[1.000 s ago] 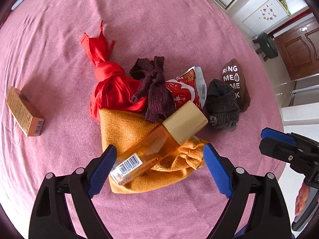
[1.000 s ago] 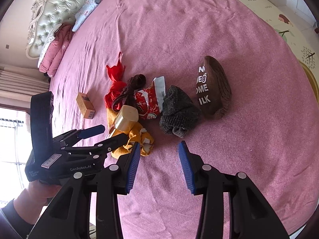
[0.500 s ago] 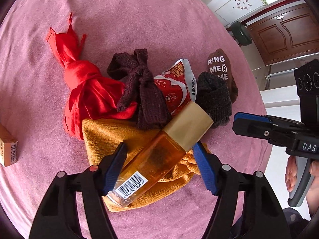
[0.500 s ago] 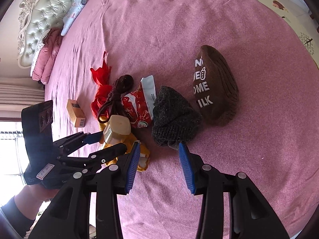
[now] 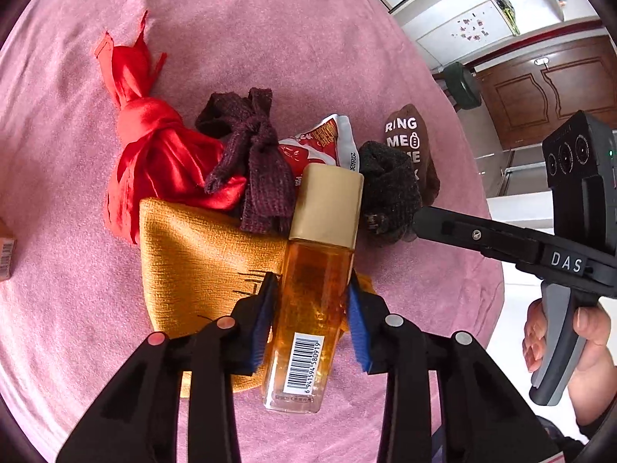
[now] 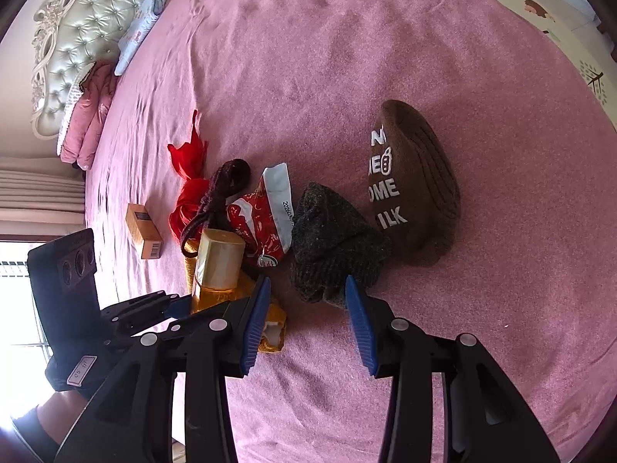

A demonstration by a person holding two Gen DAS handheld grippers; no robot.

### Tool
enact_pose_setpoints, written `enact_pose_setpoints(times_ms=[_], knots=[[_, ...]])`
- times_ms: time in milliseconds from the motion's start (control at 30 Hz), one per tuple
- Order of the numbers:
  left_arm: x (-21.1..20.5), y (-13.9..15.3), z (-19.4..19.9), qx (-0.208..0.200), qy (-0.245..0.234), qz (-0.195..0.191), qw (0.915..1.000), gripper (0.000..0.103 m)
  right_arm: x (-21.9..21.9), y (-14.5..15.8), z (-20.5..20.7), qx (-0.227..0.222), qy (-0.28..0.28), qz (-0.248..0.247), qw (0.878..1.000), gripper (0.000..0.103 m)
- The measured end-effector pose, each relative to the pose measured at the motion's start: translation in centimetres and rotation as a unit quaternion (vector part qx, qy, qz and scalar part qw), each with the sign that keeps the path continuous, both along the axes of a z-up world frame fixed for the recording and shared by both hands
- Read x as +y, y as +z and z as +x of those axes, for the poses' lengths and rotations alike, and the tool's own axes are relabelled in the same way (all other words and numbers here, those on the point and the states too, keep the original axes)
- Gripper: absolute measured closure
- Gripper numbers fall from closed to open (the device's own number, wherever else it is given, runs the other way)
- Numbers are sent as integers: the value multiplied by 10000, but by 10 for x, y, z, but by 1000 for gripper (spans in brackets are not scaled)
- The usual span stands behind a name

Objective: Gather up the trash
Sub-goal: 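Grasp the amber perfume bottle with the left tool while the right tool grasps the grey knit sock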

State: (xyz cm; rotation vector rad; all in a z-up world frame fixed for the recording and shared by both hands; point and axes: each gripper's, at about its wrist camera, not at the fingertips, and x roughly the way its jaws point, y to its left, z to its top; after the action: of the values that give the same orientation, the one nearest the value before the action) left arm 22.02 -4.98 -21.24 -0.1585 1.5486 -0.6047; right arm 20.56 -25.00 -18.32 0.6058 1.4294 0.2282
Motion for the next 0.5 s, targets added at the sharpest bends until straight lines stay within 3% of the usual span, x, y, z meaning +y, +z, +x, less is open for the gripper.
enact_pose_setpoints(times_ms=[167,267,433,467,500], knots=[[19,8,-2,242,616,-253,9975,68,-6,-1,-1,-3,-73,-66,10000,56],[29,17,-3,283,891,-391,9949,69,-7,-7,3,57,-101,-102,9999,46],[34,31,-9,197,1056,-391,9934,71,-3,-23,12,271,-85,5,9996,44],[34,34,-11,166,1077,-376,9933,71,-3,-22,11,236,-70,-48,9997,48],[34,36,-13,134,1098,-369,9932,71,-2,-22,11,208,-18,-77,9998,60]])
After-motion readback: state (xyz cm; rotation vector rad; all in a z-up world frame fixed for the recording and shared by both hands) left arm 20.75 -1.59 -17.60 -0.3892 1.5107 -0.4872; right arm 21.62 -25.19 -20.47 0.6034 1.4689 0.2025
